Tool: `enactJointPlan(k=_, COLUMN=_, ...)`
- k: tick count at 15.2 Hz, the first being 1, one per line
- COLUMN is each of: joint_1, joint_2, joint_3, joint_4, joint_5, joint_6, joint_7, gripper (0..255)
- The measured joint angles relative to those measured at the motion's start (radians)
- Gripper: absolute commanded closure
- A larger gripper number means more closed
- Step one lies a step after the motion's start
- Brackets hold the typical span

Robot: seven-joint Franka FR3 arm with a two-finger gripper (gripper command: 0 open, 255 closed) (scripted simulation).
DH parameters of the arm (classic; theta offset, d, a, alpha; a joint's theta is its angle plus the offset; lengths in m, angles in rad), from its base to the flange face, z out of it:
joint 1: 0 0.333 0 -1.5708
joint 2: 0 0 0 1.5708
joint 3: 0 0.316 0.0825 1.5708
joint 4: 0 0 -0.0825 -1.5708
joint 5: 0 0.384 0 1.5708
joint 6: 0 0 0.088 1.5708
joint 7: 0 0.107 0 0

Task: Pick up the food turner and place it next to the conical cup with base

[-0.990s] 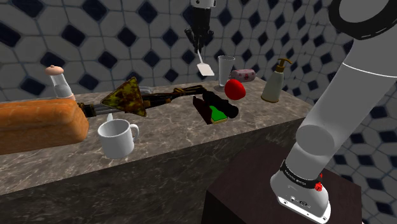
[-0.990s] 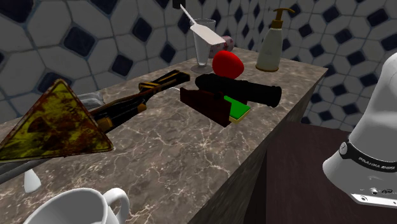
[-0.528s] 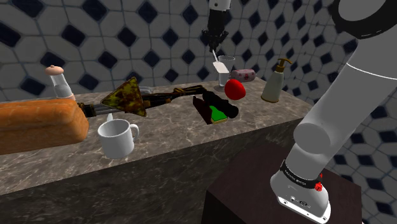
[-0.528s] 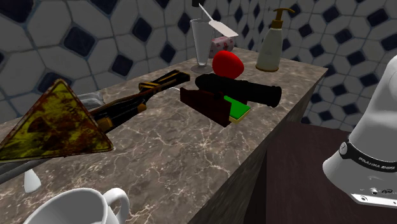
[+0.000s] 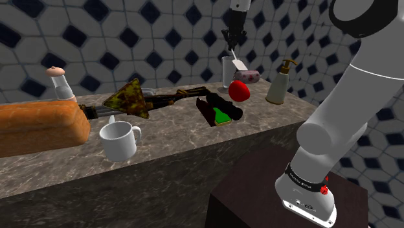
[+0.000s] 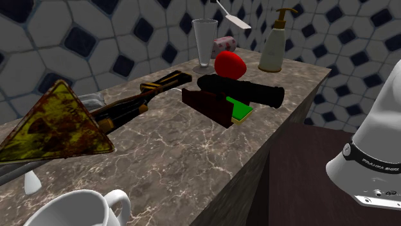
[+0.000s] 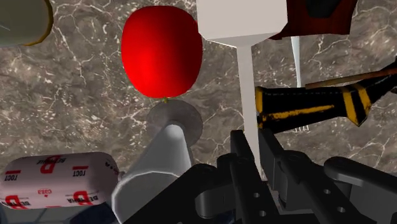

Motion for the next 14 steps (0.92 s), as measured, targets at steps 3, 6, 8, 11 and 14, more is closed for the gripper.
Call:
enactJointPlan(k=3, joint_1=-0.035, joint_2=0.024, joint_3=-0.039, joint_4=0.026, joint_5=0.003, joint_6=-0.002, joint_7=-0.074, gripper=255)
enactJointPlan(k=6, joint_1=-0.067, joint_2=0.055, joint_3=-0.072, joint_4=0.054, joint_5=0.009, joint_6=0.001, joint_7=-0.139, gripper=255)
enactJointPlan(k=8, joint_1=-0.091, joint_2=0.081, joint_3=-0.097, joint_4=0.088, joint_5=0.014, joint_6=-0.008, joint_7=-0.188, gripper=255)
enactJointPlan(k=11, joint_1=-0.129, joint_2=0.140, joint_3=-0.130, joint_4=0.167, joint_5=0.027, joint_6=-0.029, joint_7=-0.260, gripper=255)
enactJointPlan(k=14, joint_1=-0.170, joint_2=0.203, joint_3=-0.161, joint_4=0.241, joint_5=0.043, joint_6=-0.043, joint_7=-0.329, gripper=255)
